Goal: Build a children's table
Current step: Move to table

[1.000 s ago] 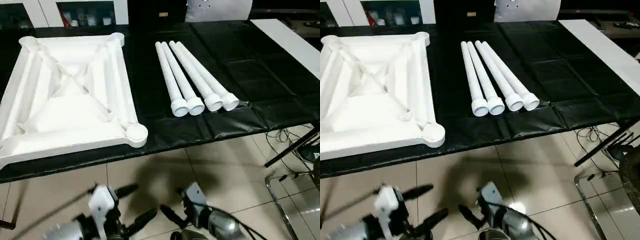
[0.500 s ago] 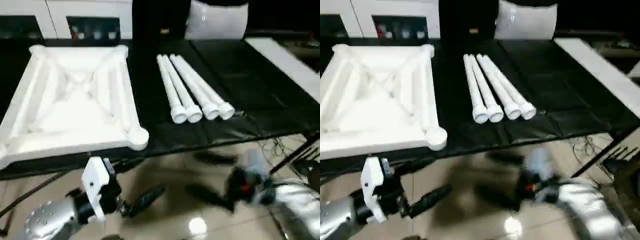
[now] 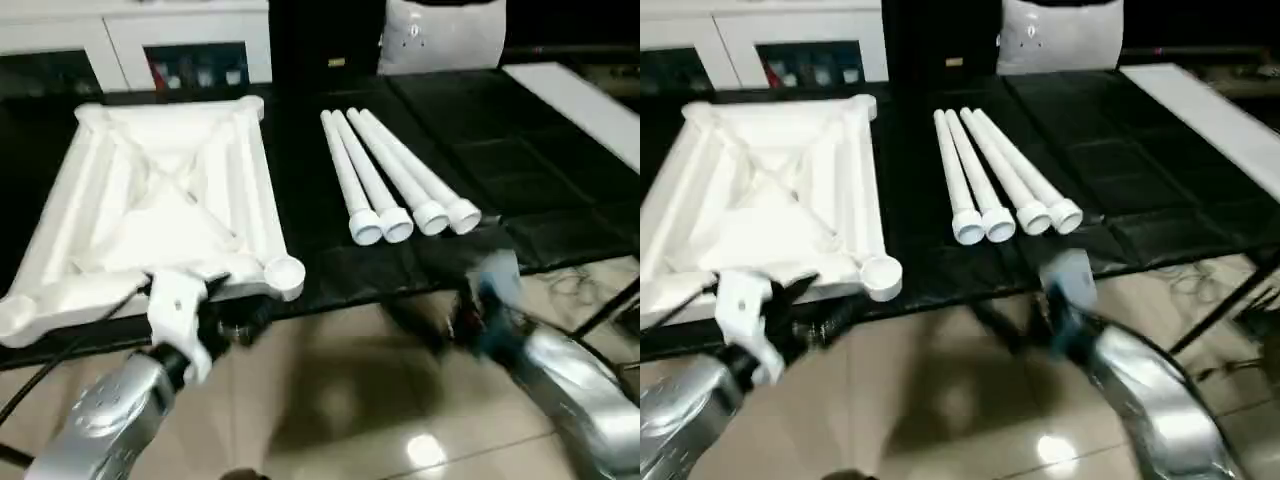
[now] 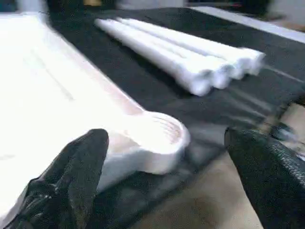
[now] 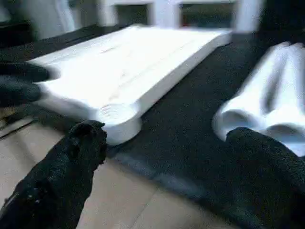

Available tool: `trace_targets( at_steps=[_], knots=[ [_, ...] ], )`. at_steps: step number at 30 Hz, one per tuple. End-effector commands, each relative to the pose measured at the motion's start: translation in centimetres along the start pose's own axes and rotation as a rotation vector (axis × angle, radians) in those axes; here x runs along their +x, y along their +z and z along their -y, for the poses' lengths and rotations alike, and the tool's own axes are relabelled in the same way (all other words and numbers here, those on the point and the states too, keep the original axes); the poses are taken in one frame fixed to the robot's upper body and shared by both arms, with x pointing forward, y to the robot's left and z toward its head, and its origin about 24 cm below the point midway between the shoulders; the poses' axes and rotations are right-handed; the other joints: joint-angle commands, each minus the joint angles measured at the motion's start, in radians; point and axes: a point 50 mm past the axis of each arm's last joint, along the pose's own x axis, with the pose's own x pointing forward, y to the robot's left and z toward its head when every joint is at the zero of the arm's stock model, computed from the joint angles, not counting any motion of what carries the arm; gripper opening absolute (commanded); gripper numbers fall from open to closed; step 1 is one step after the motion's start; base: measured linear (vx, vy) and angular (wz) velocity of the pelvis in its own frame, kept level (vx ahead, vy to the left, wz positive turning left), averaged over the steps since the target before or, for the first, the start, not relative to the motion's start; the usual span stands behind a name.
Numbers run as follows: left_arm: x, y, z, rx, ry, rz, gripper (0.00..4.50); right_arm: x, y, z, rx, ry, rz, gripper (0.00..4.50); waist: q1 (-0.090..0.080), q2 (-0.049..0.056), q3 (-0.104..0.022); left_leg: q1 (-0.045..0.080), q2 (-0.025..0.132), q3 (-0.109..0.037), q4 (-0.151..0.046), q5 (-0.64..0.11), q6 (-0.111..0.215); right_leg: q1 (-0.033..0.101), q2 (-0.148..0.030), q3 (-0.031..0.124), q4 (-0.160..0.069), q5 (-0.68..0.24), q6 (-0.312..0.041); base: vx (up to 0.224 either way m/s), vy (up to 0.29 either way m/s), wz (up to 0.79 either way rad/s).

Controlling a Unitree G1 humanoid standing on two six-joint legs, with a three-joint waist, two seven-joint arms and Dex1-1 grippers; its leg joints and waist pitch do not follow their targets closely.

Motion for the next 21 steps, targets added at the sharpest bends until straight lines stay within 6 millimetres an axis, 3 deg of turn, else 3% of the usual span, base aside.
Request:
trace_targets(
  at_steps=[1, 4, 5, 6, 7, 9, 10, 11, 12, 13, 14, 15, 16, 17, 18, 19, 20, 21],
  knots=[
    [0.0, 0.4, -0.7, 0.004, 0.082, 0.015, 4.43, 0.1, 0.4, 0.8, -0.056, -0.138, 0.002, 4.50, 0.006, 0.001, -0.051, 0.004, 0.041, -0.033, -0.068, -0.138, -0.019, 0.028, -0.070, 0.048, -0.075, -0.100, -0.159, 0.000, 0.000, 0.00],
    [-0.1, 1.2, -1.1, 0.050, 0.166, 0.075, 4.43, 0.8, 0.1, 0.2, -0.031, -0.284, 0.022, 4.50, 0.005, -0.007, -0.054, -0.001, 0.040, -0.031, -0.066, -0.107, -0.011, 0.027, -0.067, 0.047, -0.071, -0.077, -0.142, 0.000, 0.000, 0.00],
    [-0.1, 1.1, -1.2, 0.036, 0.179, 0.070, 4.43, 0.9, -0.3, 0.2, -0.008, -0.309, -0.009, 4.50, 0.003, -0.017, -0.055, -0.003, 0.040, -0.032, -0.067, -0.100, -0.006, 0.030, -0.065, 0.046, -0.071, -0.070, -0.130, 0.000, 0.000, 0.00],
    [0.0, 0.9, -1.3, 0.019, 0.186, 0.061, 4.43, 0.9, -0.5, 0.2, 0.007, -0.318, -0.013, 4.50, 0.005, -0.009, -0.057, -0.002, 0.040, -0.034, -0.067, -0.091, -0.007, 0.030, -0.065, 0.046, -0.064, -0.059, -0.129, 0.000, 0.000, 0.00],
    [0.2, 0.3, -1.5, -0.005, 0.193, 0.036, 4.43, 1.2, -1.1, -0.1, 0.085, -0.316, -0.009, 4.50, -0.003, -0.026, -0.056, -0.003, 0.040, -0.029, -0.067, -0.100, -0.003, 0.025, -0.061, 0.046, -0.068, -0.046, -0.125, 0.000, 0.000, 0.00],
    [0.5, -0.2, -1.7, -0.006, 0.195, 0.027, 4.43, 1.6, -1.7, -0.8, 0.162, -0.290, -0.006, 4.50, 0.002, -0.010, -0.057, -0.001, 0.040, -0.032, -0.069, -0.103, -0.005, 0.023, -0.063, 0.046, -0.064, -0.047, -0.122, 0.000, 0.000, 0.00],
    [0.7, -0.7, -1.9, 0.007, 0.210, 0.011, 4.43, 2.0, -1.9, -1.2, 0.166, -0.271, -0.015, 4.50, -0.001, -0.009, -0.058, -0.001, 0.040, -0.033, -0.070, -0.119, -0.008, 0.021, -0.063, 0.045, -0.068, -0.056, -0.116, 0.000, 0.000, 0.00],
    [0.9, -1.2, -2.1, 0.021, 0.230, -0.015, 4.43, 2.3, -2.0, -1.4, 0.150, -0.259, -0.017, 4.50, -0.003, -0.017, -0.058, -0.001, 0.041, -0.033, -0.072, -0.118, -0.014, 0.023, -0.062, 0.045, -0.067, -0.051, -0.108, 0.000, 0.000, 0.00],
    [1.0, -1.3, -2.1, 0.043, 0.217, -0.015, 4.43, 2.6, -2.0, -1.6, 0.095, -0.244, -0.027, 4.50, -0.003, -0.013, -0.060, 0.002, 0.042, -0.034, -0.071, -0.119, -0.023, 0.022, -0.063, 0.045, -0.068, -0.044, -0.102, 0.000, 0.000, 0.00],
    [1.1, -1.2, -2.0, 0.036, 0.200, -0.002, 4.43, 2.8, -2.0, -1.7, 0.073, -0.235, -0.028, 4.50, -0.005, -0.020, -0.060, 0.002, 0.043, -0.033, -0.070, -0.116, -0.026, 0.022, -0.064, 0.046, -0.067, -0.036, -0.103, 0.000, 0.000, 0.00],
    [1.2, -1.0, -1.7, 0.021, 0.184, 0.025, 4.43, 3.0, -2.1, -1.7, 0.101, -0.231, -0.018, 4.50, -0.006, -0.021, -0.057, -0.030, 0.033, -0.058, -0.088, -0.127, 0.046, 0.044, -0.079, 0.014, -0.063, -0.045, -0.115, -0.017, -0.003, 0.18],
    [1.3, -0.8, -1.5, 0.004, 0.171, 0.047, 4.43, 3.2, -2.2, -1.7, 0.108, -0.228, -0.014, 4.50, -0.005, -0.027, -0.062, -0.046, 0.018, -0.079, -0.074, -0.086, 0.131, 0.058, -0.097, -0.011, -0.068, -0.003, -0.144, -0.017, -0.003, 0.18],
    [1.7, -0.7, -1.2, -0.016, 0.146, 0.066, 4.43, 3.6, -2.4, -1.8, 0.104, -0.215, -0.018, 4.50, -0.010, -0.022, -0.063, -0.050, 0.014, -0.086, -0.076, -0.081, 0.174, 0.063, -0.095, -0.028, -0.070, -0.009, -0.158, -0.017, -0.010, 0.43],
    [2.0, -0.6, -1.0, -0.018, 0.129, 0.070, 4.43, 3.9, -2.5, -2.0, 0.093, -0.200, -0.025, 4.50, -0.009, -0.013, -0.065, -0.039, 0.008, -0.093, -0.065, -0.147, 0.209, 0.072, -0.109, -0.047, -0.087, -0.096, -0.178, -0.005, -0.002, 0.56],
    [2.4, -0.7, -0.8, -0.004, 0.109, 0.065, 4.43, 4.2, -2.5, -2.1, 0.072, -0.180, -0.035, 4.50, -0.013, 0.000, -0.054, -0.046, 0.006, -0.103, -0.073, -0.263, 0.198, 0.093, -0.106, -0.069, -0.105, -0.256, -0.169, -0.005, -0.002, 0.56],
    [2.4, -0.7, -0.8, -0.004, 0.109, 0.065, 4.43, 4.2, -2.5, -2.1, 0.072, -0.180, -0.035, 4.50, -0.012, 0.001, -0.042, -0.040, 0.003, -0.101, -0.078, -0.362, 0.170, 0.098, -0.105, -0.080, -0.122, -0.396, -0.151, -0.006, 0.007, 0.59],
    [3.0, -0.6, -0.6, 0.049, 0.089, 0.054, 4.43, 4.6, -2.3, -1.8, 0.059, -0.188, -0.025, 4.50, -0.011, -0.002, -0.030, -0.049, -0.004, -0.096, -0.068, -0.442, 0.121, 0.128, -0.122, -0.091, -0.153, -0.604, -0.107, 0.005, 0.020, 0.62],
    [3.0, -0.6, -0.6, 0.061, 0.094, 0.053, 4.43, 4.6, -2.1, -1.6, 0.047, -0.197, -0.018, 4.50, -0.014, -0.007, -0.021, -0.042, -0.007, -0.091, -0.052, -0.489, 0.086, 0.144, -0.139, -0.103, -0.178, -0.756, -0.076, 0.005, 0.020, 0.62]
  ],
)
